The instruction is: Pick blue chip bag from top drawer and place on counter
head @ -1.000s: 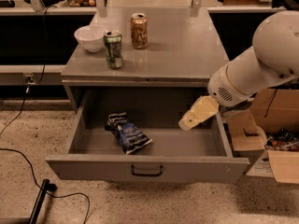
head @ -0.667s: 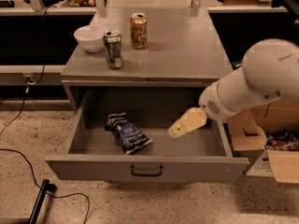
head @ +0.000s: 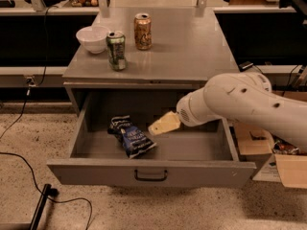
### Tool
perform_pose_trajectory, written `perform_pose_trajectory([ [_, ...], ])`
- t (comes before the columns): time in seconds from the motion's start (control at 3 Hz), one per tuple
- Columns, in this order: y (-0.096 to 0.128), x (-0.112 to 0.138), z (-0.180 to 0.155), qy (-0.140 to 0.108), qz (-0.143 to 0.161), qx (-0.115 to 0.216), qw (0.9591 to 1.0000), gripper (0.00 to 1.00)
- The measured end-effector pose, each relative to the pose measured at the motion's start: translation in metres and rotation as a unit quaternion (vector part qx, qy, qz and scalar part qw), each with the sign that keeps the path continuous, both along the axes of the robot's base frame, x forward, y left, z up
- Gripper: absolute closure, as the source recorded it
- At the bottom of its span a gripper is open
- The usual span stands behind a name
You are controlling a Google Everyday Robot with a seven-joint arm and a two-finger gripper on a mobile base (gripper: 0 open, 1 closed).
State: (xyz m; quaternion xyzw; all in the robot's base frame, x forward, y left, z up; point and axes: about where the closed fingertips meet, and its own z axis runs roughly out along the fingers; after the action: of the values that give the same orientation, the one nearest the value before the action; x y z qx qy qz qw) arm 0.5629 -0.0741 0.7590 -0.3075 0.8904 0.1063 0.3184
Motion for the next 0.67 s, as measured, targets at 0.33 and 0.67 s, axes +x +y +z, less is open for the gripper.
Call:
perform_pose_trajectory([
  [0.33,0.024,0.047,-0.008,-0.040,-0.003,-0.008,0.9992,0.00],
  [0.67,0.032,0.060,-0.017,-0.074,-0.005,-0.041,0.9964,0.00],
])
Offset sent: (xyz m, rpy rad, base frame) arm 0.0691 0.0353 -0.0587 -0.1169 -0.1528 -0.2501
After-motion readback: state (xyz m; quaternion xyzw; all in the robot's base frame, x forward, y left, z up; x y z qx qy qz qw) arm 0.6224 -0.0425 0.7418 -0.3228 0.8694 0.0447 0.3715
